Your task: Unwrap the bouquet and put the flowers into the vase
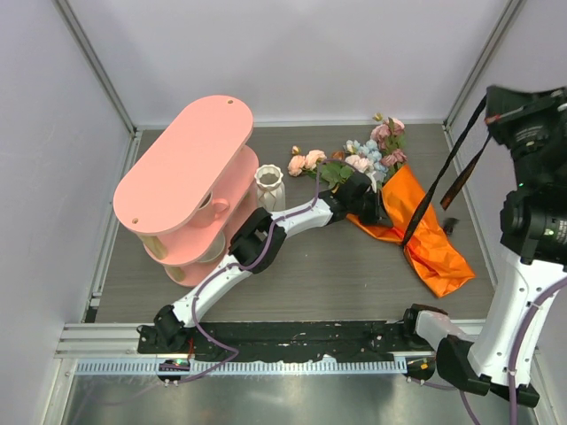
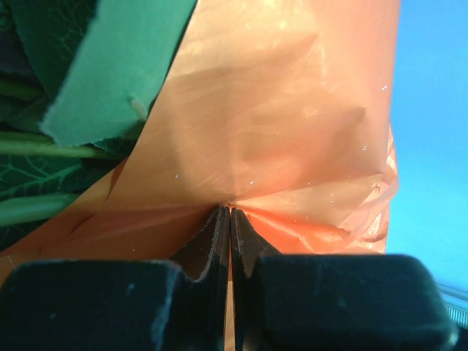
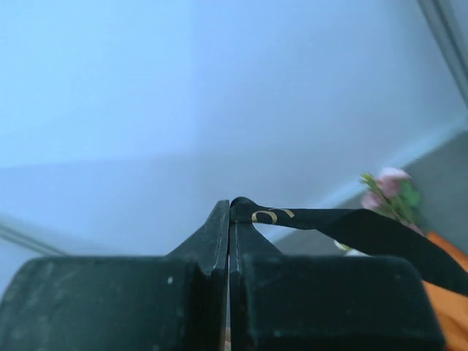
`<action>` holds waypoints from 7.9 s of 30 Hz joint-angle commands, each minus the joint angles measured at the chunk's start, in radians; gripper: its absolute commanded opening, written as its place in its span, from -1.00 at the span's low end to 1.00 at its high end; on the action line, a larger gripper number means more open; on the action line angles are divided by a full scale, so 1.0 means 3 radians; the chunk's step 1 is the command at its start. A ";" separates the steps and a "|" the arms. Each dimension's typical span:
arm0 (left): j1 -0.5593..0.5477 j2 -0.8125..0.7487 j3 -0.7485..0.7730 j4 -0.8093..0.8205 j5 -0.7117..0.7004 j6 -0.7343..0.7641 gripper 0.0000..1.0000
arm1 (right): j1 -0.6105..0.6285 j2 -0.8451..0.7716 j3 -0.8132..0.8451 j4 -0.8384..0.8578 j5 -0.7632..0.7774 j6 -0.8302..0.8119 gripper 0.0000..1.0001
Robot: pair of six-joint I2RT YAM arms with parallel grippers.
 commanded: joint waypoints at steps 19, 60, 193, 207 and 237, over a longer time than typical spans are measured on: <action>-0.0040 -0.0751 -0.0481 0.0182 -0.0031 0.0229 -0.77 | 0.0424 -0.0211 -0.0499 0.0772 -0.1469 0.0310 -0.98; -0.0040 -0.7159 -0.2281 -0.2554 -0.1949 0.1711 0.30 | 0.4689 0.1660 0.0257 0.1672 -0.0146 -0.0064 -0.98; -0.0331 -0.5686 -0.3611 -0.1460 0.0327 0.2473 0.54 | -0.0879 0.2870 -0.1564 0.1278 -0.1090 -0.2262 0.50; -0.0341 -0.5784 -0.3739 -0.1214 0.0475 0.2249 0.56 | -0.0828 0.2104 -0.2116 0.1564 -0.1251 -0.2043 -0.97; -0.0341 -0.5201 -0.3616 -0.0999 0.0475 0.1839 0.54 | 0.2061 0.0085 -0.3020 -0.0324 0.0758 -0.0458 -0.98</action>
